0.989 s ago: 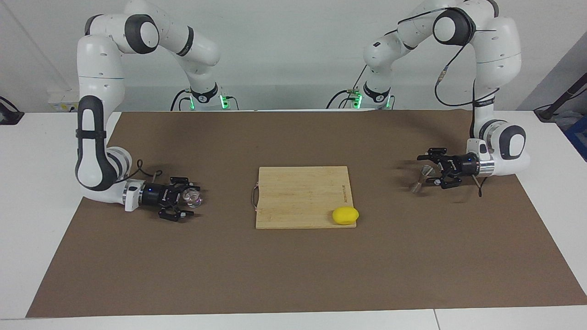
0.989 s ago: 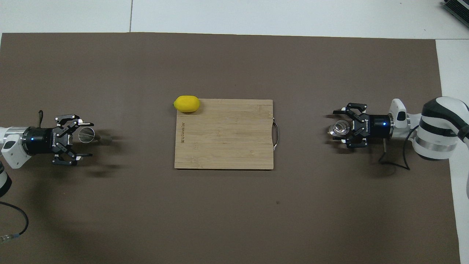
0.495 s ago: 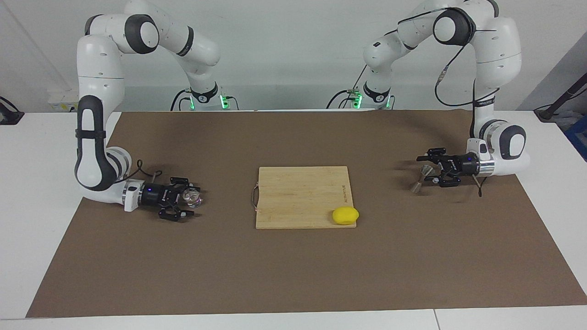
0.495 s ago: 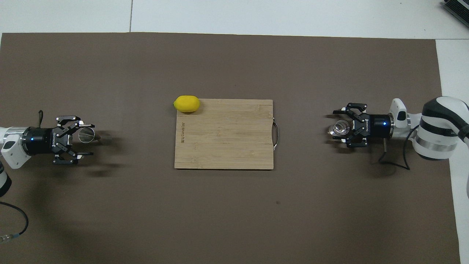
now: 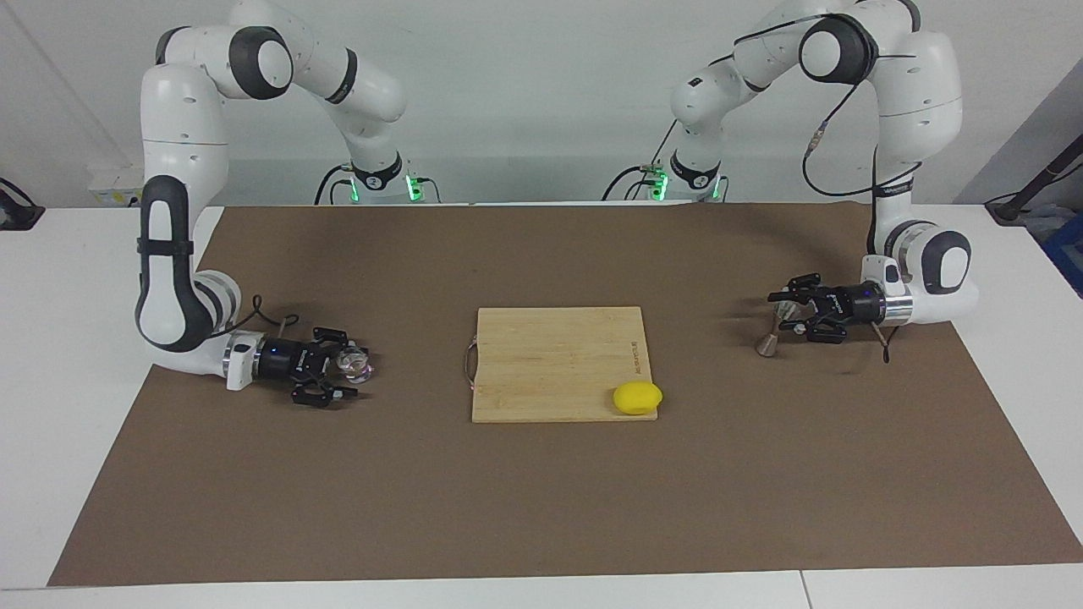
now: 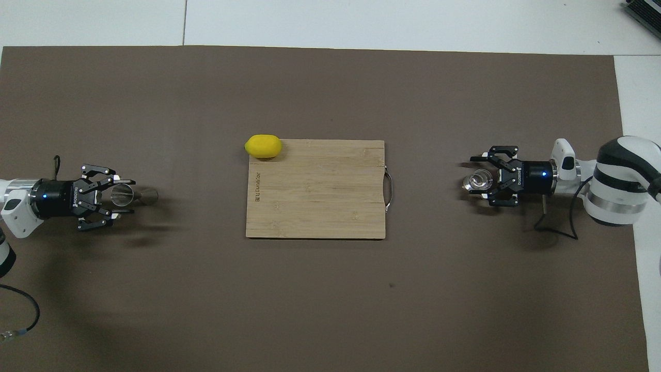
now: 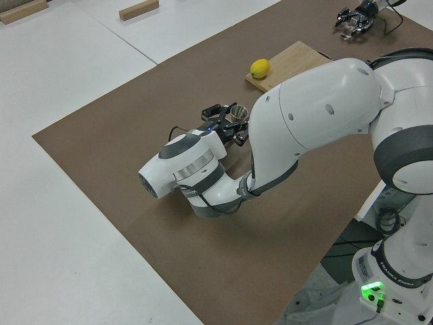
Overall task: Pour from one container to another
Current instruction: 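Close the left gripper on the cup while the right gripper grips the glass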
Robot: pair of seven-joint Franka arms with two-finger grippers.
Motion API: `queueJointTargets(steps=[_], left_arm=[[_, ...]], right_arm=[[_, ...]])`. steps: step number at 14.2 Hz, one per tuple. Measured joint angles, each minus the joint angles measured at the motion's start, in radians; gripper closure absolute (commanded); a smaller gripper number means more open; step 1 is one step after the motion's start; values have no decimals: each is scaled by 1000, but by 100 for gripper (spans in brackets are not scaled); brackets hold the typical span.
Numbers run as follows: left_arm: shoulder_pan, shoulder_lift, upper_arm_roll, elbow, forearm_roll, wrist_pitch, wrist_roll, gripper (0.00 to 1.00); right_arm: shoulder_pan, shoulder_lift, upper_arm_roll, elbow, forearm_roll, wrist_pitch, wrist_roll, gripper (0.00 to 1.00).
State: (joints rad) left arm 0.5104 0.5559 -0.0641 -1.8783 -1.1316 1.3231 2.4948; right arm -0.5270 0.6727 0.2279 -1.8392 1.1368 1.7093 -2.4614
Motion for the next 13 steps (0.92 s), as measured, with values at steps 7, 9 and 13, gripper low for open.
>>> queueJointTargets(steps=[7,9,13], left_arm=[[0,0,-1,0,0,0,0,53],[-1,0,-2,0,0,0,0,59],[-5,0,-5,0,-2,0,1,68]], right_arm=[[0,0,0,1,0,0,0,50],[0,0,0,2,0,0,0,57],[0,0,0,5,0,3,0,67]])
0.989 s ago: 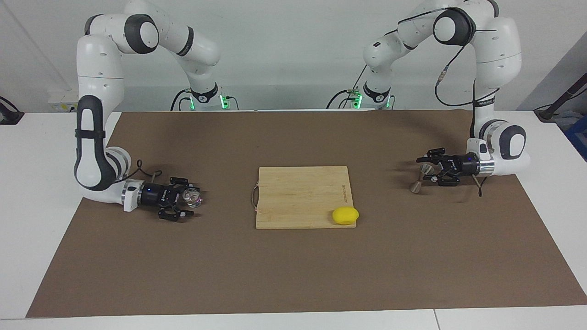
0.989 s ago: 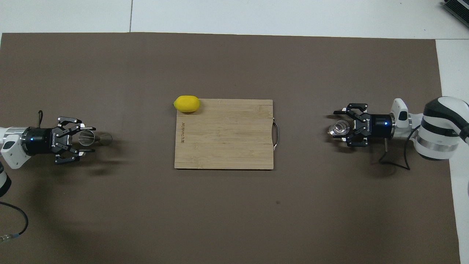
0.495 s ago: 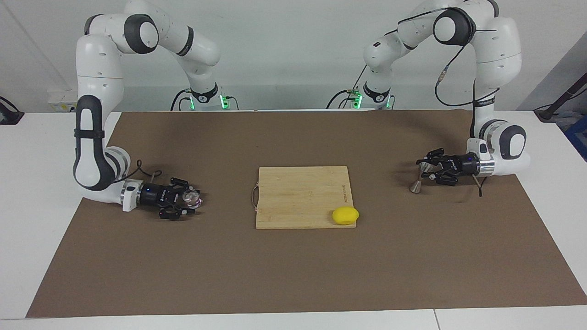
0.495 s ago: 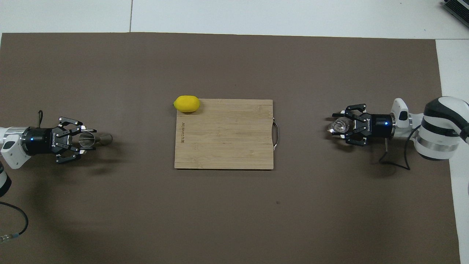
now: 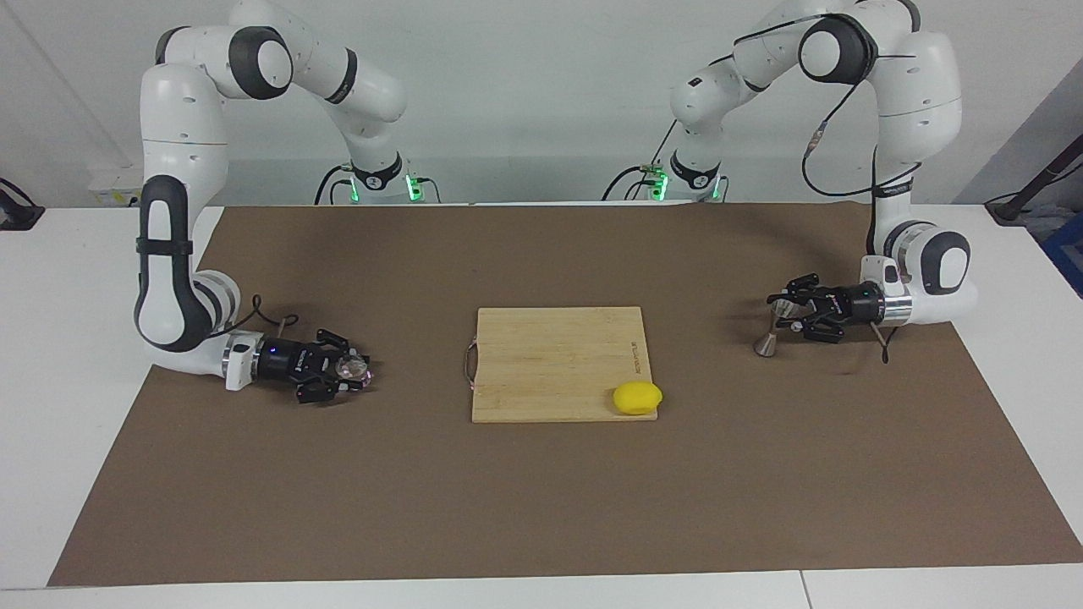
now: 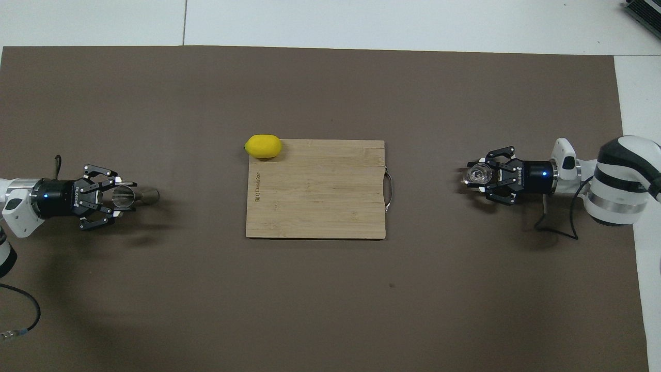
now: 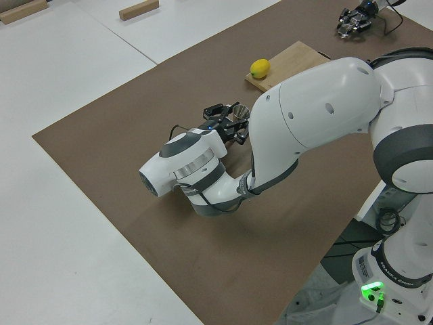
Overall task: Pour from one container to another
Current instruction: 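Close the left gripper on the cup while the right gripper grips the glass, then carry the metal cup onto the cutting board with the left gripper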
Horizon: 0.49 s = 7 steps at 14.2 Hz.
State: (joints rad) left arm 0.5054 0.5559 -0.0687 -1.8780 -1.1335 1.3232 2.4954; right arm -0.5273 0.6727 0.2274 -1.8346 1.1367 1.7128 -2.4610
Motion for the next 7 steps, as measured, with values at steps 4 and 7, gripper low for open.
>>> queueJointTargets(steps=[4,7], left_arm=[[0,0,-1,0,-4,0,0,68],[-1,0,-8,0,-12,0,0,68]], right_arm=[[0,0,0,2,-3,2,0,87],[2,-1,1,3,-6,2,0,92]])
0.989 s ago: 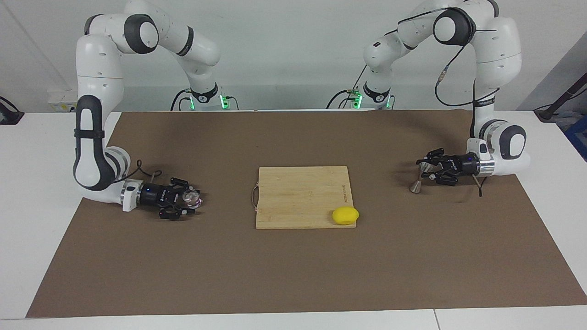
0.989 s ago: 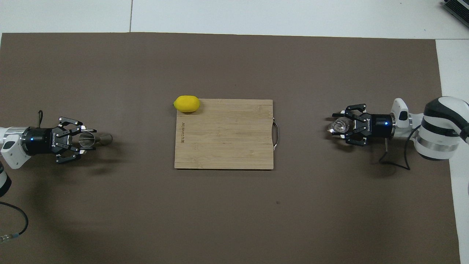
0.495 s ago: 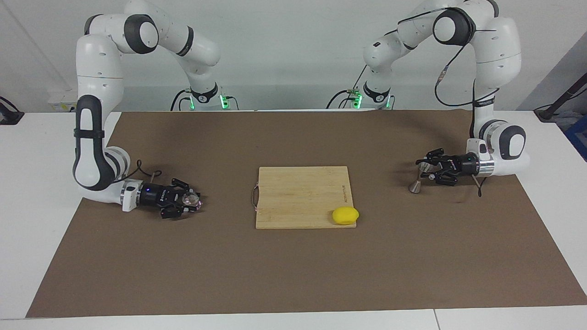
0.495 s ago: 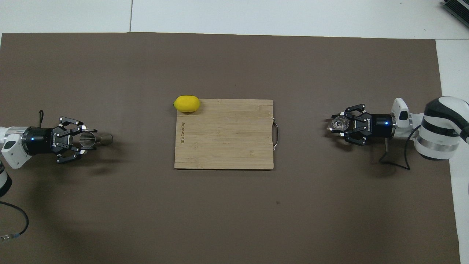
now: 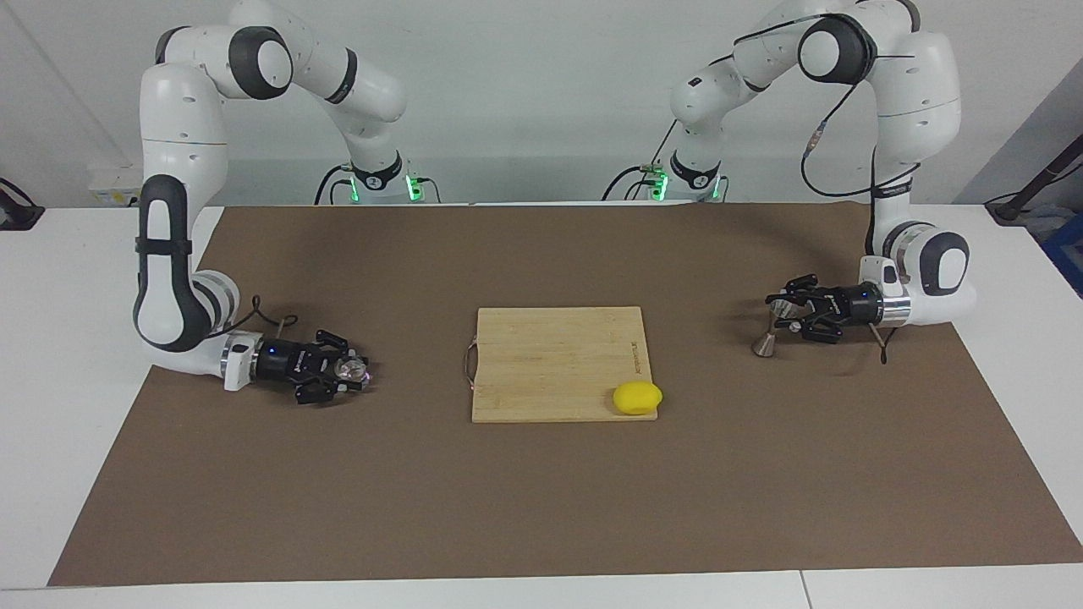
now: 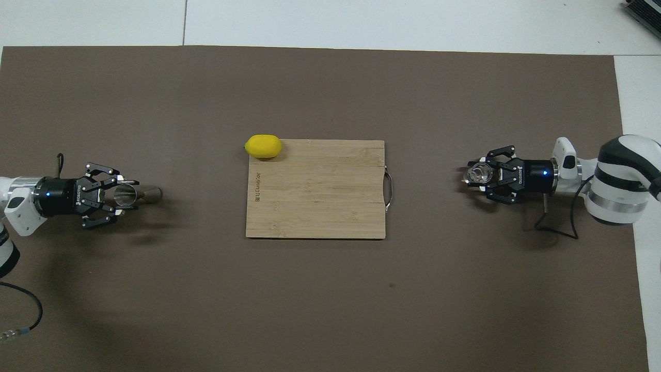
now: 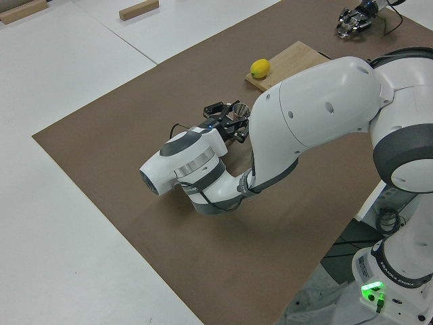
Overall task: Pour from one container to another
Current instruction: 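Carry the metal cup onto the cutting board with the left gripper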
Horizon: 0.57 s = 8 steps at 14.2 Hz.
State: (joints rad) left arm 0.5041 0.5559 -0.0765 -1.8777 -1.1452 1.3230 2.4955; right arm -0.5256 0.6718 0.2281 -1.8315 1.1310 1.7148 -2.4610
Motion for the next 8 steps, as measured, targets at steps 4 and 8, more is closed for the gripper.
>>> queueJointTargets(steps=[4,8], left_arm=[[-5,-1,-24,0,-13,0,0,68],[-31,-4,-31,0,-22,0,-7,68]], right_arm=[[4,-21,1,0,-2,0,0,97],[5,-56,1,-6,-5,0,11,100]])
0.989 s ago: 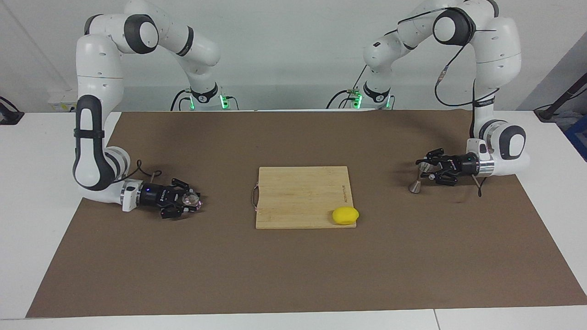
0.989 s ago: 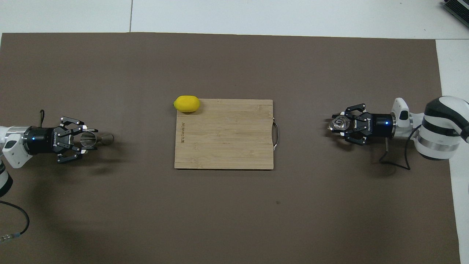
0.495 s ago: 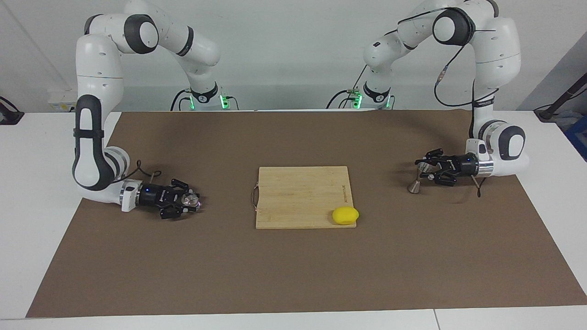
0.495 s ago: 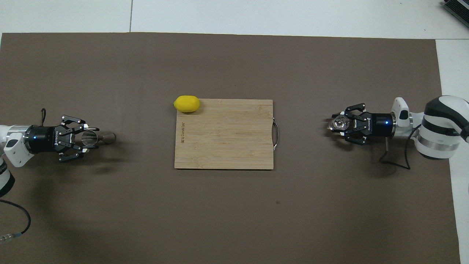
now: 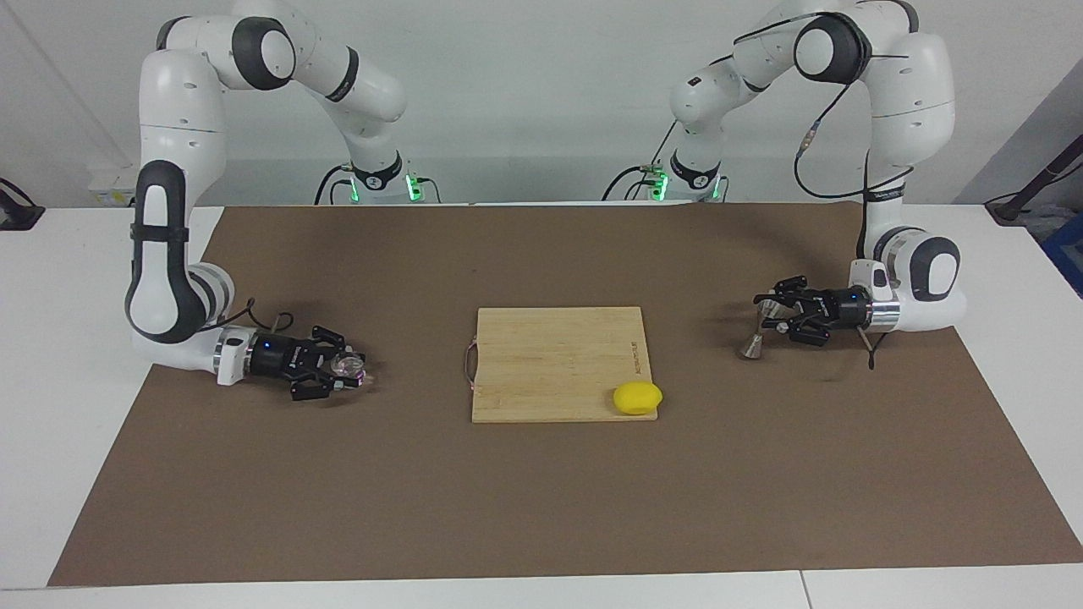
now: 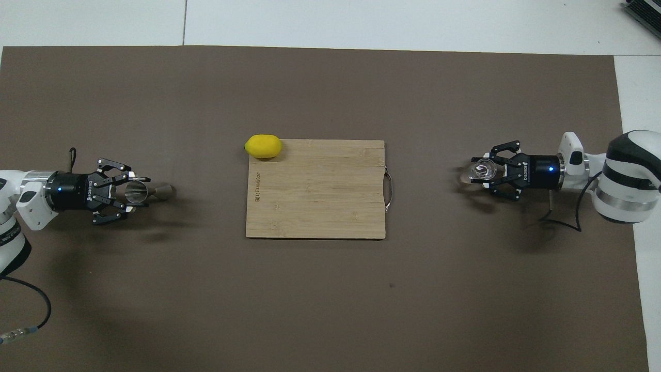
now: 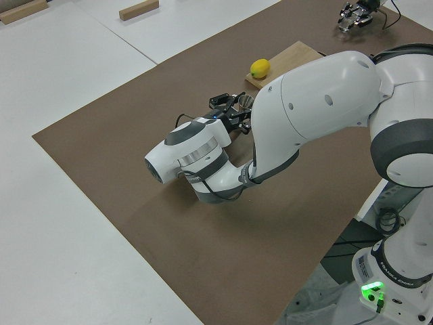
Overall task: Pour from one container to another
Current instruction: 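Carry the metal cup onto the cutting board with the left gripper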
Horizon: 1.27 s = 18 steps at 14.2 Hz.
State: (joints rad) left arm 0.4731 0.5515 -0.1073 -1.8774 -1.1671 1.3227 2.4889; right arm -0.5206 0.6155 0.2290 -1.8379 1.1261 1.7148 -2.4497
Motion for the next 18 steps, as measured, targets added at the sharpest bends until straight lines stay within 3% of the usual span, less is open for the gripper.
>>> queueJointTargets(steps=[7,18], left_arm=[[-62,-54,-5,-11,-37,-1,-65,68],[-269,-167,-5,-172,-240,124,-71,68]], right_arm=[[0,-20,0,-21,-6,0,21,100],[-2,-90,1,-55,-6,-18,44,100]])
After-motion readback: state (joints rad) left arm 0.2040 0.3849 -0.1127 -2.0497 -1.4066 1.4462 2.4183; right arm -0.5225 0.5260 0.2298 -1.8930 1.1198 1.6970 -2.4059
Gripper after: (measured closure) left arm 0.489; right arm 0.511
